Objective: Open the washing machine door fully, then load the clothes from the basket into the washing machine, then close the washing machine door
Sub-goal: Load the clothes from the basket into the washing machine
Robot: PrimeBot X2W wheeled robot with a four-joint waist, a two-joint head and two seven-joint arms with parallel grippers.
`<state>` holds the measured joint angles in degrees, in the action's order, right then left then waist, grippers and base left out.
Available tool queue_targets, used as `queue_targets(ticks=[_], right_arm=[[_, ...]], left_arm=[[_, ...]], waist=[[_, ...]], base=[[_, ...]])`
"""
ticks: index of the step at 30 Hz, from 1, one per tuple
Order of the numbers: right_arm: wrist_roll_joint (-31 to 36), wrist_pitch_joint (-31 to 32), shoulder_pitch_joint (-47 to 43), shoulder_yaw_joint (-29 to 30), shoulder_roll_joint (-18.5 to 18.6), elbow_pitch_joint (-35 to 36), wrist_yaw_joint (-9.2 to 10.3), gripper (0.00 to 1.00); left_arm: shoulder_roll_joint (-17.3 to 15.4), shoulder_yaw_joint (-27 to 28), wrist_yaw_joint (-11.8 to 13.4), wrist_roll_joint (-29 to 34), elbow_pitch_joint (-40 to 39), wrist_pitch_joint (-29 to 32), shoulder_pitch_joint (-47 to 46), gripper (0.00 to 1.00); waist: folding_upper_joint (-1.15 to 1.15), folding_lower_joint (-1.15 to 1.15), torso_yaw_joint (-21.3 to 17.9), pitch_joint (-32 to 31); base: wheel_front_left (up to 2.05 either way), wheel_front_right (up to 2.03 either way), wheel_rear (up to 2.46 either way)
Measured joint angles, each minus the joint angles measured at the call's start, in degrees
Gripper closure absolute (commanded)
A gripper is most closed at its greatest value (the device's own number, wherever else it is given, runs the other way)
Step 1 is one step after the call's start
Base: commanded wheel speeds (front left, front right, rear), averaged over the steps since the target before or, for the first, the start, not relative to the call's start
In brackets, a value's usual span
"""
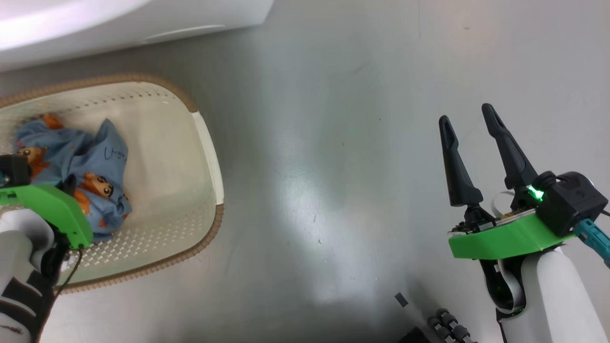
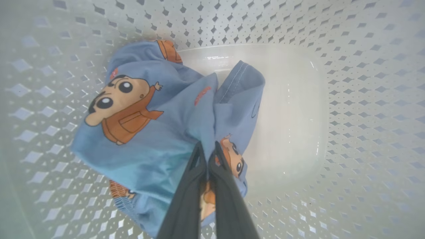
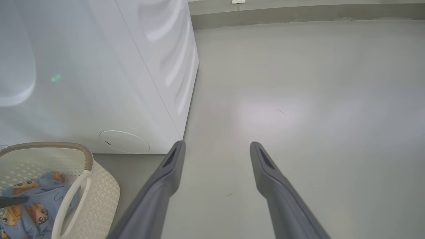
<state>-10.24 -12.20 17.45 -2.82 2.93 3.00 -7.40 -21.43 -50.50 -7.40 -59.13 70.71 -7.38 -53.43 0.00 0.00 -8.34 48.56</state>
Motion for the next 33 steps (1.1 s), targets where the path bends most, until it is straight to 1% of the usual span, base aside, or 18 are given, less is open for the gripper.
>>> queue_targets(ticks=[10, 12, 16, 21, 26, 31, 33], right_arm=[[-0.49, -0.58, 1.92, -1.02, 0.03, -3.58, 0.0, 0.0], [-0.49, -0.64, 2.01, -1.43, 0.04, -4.56, 0.0, 0.0], [-1.19, -1.11, 2.58, -2.07, 0.05, -5.93, 0.0, 0.0], [-1.6, -1.29, 2.58, -2.11, 0.08, -7.73, 0.0, 0.0], [-1.98, -1.36, 2.58, -2.12, 0.09, -9.02, 0.0, 0.0], [-2.05, -1.52, 2.57, -2.14, 0.1, -9.94, 0.0, 0.0], [-2.12, -1.53, 2.53, -2.14, 0.1, -10.39, 0.0, 0.0]], left_arm=[[0.0, -1.26, 0.0, -1.48, -2.22, -4.58, 2.11, 1.0], [-0.07, -1.35, 0.0, -2.5, -2.33, -5.06, 2.71, 1.0], [-0.57, -2.38, 0.0, -2.53, -3.07, -6.28, 4.81, 1.0], [-1.09, -2.32, 0.0, -2.52, -3.98, -6.77, 6.71, 1.0], [-1.48, 1.15, 0.0, -0.68, -6.46, -6.83, 7.97, 1.0], [-1.97, 6.06, 0.18, 4.52, -9.94, -6.83, 10.6, 1.0], [-1.97, 8.32, 0.68, 6.58, -11.85, -6.83, 12.06, 1.0]], waist=[[0.0, 0.0, 1.46, -3.8], [0.0, 0.0, 1.76, -4.79], [0.0, 0.0, 2.24, -7.04], [0.0, 0.0, 2.75, -9.92], [0.0, 0.0, 3.41, -12.7], [0.0, 0.0, 4.14, -15.25], [0.0, 0.0, 4.45, -16.25]], base=[[0.0, 0.0, 0.0], [0.0, 0.0, 0.0], [0.0, 0.0, 0.0], [0.0, 0.0, 0.0], [0.0, 0.0, 0.0], [0.0, 0.0, 0.0], [0.0, 0.0, 0.0]])
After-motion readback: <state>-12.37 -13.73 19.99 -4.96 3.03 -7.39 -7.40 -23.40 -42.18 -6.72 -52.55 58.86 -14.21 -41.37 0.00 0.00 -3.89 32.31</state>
